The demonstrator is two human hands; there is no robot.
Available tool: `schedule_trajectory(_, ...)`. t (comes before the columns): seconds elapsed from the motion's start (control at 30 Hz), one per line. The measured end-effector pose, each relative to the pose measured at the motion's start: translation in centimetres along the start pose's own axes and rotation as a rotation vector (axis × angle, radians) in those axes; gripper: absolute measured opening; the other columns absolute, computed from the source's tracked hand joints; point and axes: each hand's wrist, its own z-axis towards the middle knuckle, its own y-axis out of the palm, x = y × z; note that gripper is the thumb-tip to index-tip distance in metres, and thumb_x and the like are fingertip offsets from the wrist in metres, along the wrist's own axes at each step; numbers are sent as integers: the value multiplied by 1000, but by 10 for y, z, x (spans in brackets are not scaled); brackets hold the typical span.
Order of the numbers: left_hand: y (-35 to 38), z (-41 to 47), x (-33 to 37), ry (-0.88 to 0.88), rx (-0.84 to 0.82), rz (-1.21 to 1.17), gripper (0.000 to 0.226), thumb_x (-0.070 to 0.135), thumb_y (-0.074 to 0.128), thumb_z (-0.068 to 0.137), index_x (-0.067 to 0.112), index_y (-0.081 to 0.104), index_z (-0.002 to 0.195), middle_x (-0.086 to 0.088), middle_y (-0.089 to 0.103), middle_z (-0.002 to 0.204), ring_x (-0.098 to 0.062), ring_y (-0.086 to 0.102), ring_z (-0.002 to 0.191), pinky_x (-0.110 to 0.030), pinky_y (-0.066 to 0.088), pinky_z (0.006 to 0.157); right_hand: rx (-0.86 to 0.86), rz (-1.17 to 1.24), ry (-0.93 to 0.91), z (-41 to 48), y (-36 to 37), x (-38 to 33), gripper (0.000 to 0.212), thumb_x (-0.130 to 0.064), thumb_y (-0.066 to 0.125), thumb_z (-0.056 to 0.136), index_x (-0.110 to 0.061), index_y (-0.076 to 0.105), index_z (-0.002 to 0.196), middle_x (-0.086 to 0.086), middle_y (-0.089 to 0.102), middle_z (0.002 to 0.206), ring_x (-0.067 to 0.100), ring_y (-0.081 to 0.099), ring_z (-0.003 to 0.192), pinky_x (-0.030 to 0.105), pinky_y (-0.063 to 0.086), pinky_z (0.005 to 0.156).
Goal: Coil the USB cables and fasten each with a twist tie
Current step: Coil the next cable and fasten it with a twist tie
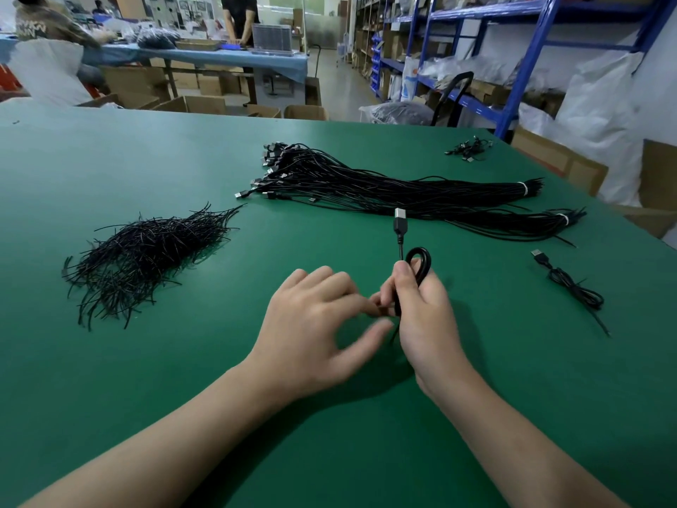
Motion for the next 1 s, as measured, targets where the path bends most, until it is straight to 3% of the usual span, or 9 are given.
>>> schedule_trajectory(0.1, -3, 3, -7, -345, 88, -294, 23, 32, 57, 98, 18, 75, 97, 13, 58, 79, -8, 56, 74, -19, 39, 67, -71, -46, -51, -4, 0, 0, 27, -30, 42, 108, -23, 45, 82, -13, 40, 59, 8, 41, 49, 40, 50, 49)
schedule_trajectory(0.17, 1, 5, -8, -444, 17, -375, 27, 38, 58, 100, 20, 75, 112, 15, 55, 81, -5, 53, 71, -11, 33, 65, -117, -203, -115, -8, 3, 1, 25, -32, 42, 107, -35, 45, 82, -13, 45, 61, 9, 42, 51, 44, 46, 54)
schedule_trajectory(0.27, 7, 3, -3, -458, -107, -512, 30, 46, 57, 99, 22, 76, 105, 6, 49, 79, -7, 46, 67, -15, 32, 62, -171, -487, -220, -13, 8, 2, 19, -28, 40, 106, -35, 46, 90, -14, 59, 71, 2, 55, 62, 25, 45, 57)
schedule_trajectory(0.37, 9, 1, -2, -547, -66, -576, 17, 45, 63, 95, 35, 76, 93, 3, 49, 76, -8, 46, 67, -18, 33, 60, -229, -689, -193, -18, 13, 0, 18, -24, 30, 107, -25, 48, 104, -3, 66, 83, 24, 64, 77, 42, 51, 67)
schedule_trajectory(0.5, 9, -1, -4, -619, -8, -615, 16, 47, 66, 92, 38, 76, 84, -2, 52, 76, -18, 50, 71, -18, 33, 58, -248, -807, -193, -20, 18, -7, 18, -28, 27, 107, -23, 43, 107, -1, 62, 83, 33, 64, 83, 43, 49, 67)
schedule_trajectory(0.8, 10, -1, -6, -641, 120, -711, 13, 38, 70, 93, 29, 79, 90, -6, 59, 80, -24, 57, 81, -36, 44, 69, -347, -541, -120, -18, 21, -11, 20, -35, 31, 108, -30, 48, 117, -8, 67, 98, 16, 65, 91, 45, 53, 82)
schedule_trajectory(0.87, 10, -1, -9, -644, 126, -731, 13, 37, 69, 93, 29, 79, 90, -7, 62, 81, -26, 60, 83, -42, 49, 74, -410, -419, -72, -16, 22, -10, 20, -36, 37, 107, -35, 49, 123, -19, 66, 106, 0, 62, 96, 29, 52, 84)
schedule_trajectory(0.93, 11, -1, -13, -660, 117, -760, 16, 36, 68, 93, 26, 79, 89, -12, 64, 84, -32, 62, 86, -50, 50, 81, -470, -255, 33, -13, 21, -9, 23, -32, 41, 105, -39, 51, 124, -33, 62, 92, -10, 58, 82, 10, 44, 71)
schedule_trajectory(1.0, 14, 0, -17, -692, 104, -799, 17, 35, 68, 93, 23, 79, 88, -15, 65, 86, -35, 62, 88, -53, 50, 85, -495, -45, 178, -11, 19, -9, 20, -25, 42, 106, -30, 57, 118, -22, 52, 70, -2, 46, 58, 12, 36, 55)
